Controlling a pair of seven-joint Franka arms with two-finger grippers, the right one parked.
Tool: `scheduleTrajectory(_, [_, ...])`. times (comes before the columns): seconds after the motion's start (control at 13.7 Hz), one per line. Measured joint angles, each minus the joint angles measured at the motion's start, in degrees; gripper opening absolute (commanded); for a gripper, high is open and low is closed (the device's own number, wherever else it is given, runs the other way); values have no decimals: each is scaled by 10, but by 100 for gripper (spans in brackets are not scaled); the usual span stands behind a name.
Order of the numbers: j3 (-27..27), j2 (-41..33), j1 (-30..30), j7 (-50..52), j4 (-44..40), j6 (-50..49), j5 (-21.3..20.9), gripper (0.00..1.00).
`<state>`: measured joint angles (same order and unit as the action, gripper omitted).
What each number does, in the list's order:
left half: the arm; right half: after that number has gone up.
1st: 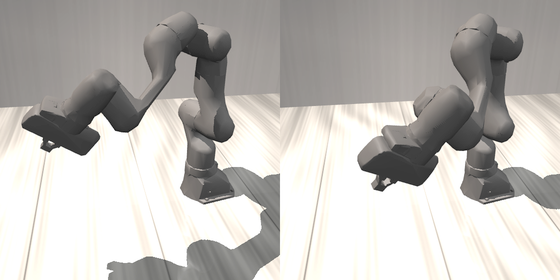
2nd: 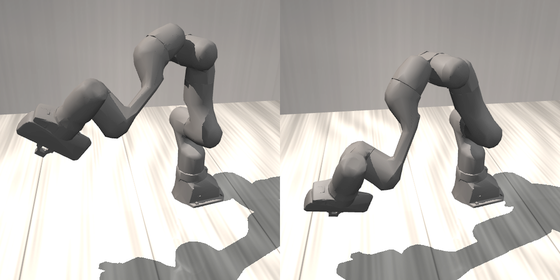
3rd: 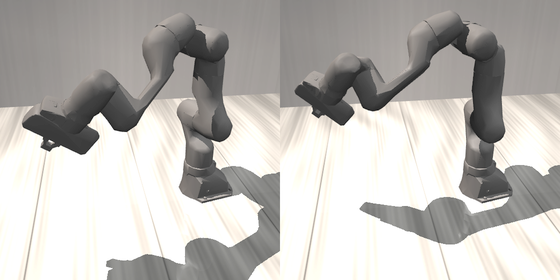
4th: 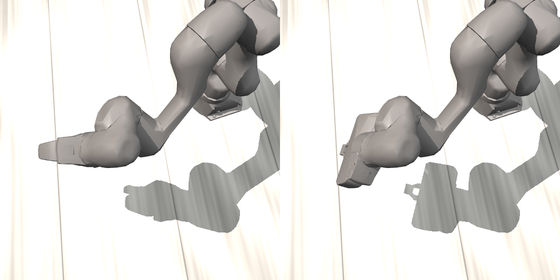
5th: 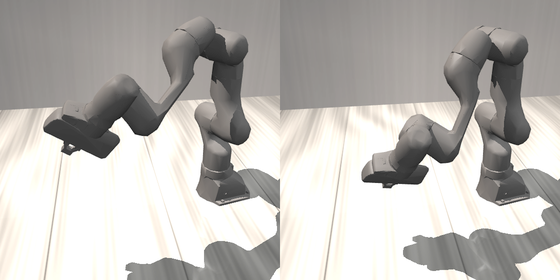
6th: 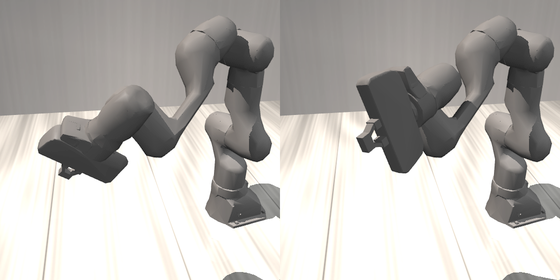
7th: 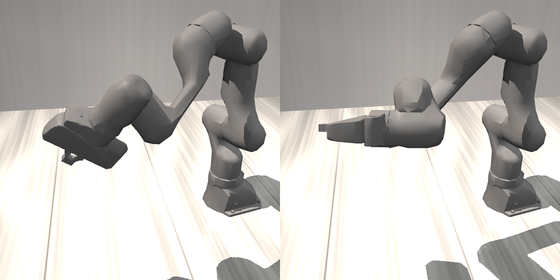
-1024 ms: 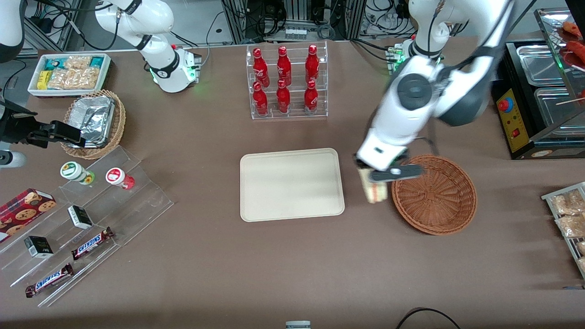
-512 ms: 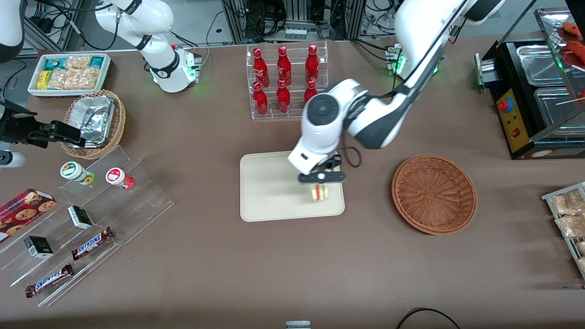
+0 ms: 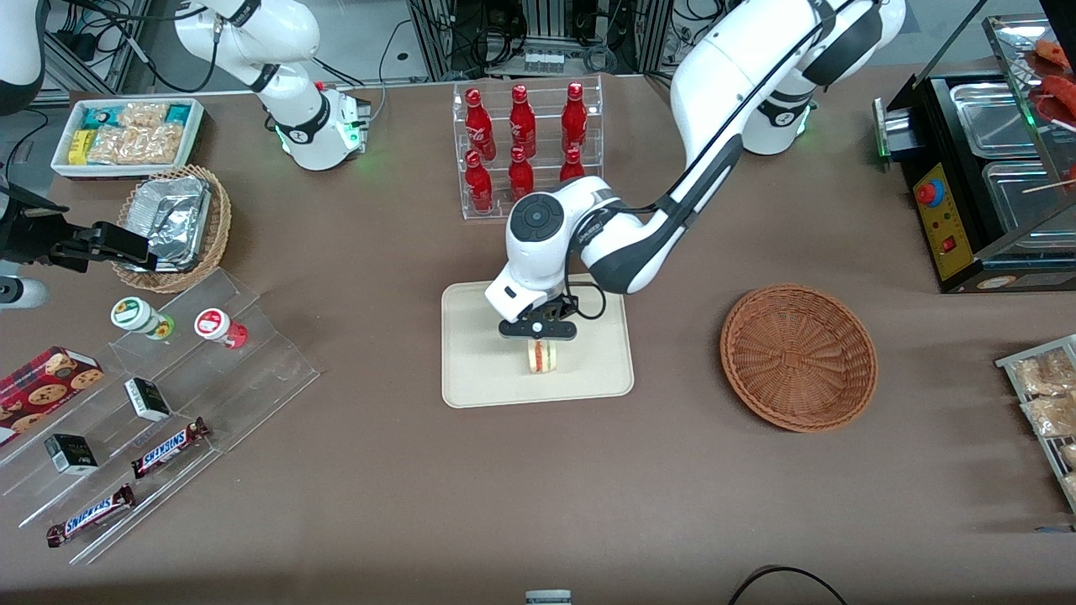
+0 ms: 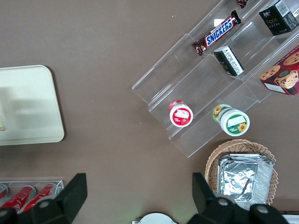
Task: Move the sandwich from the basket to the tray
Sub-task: 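Lower the sandwich onto the tray and open the left gripper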
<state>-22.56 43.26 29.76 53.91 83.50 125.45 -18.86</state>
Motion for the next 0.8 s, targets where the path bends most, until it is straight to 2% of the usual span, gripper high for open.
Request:
scheduleTrajectory(0.22, [0, 33, 19, 5, -19, 6, -16, 0])
scheduleTrajectory(0.29, [0, 41, 22, 7, -25, 6, -18, 7])
scheduleTrajectory(0.37, [0, 47, 23, 7, -28, 6, -20, 29])
scheduleTrajectory(0.44, [0, 51, 24, 7, -31, 6, -22, 86])
scheduleTrajectory(0.51, [0, 52, 24, 7, -33, 6, -23, 100])
scheduleTrajectory(0.8, [1, 51, 24, 8, -38, 6, -24, 100])
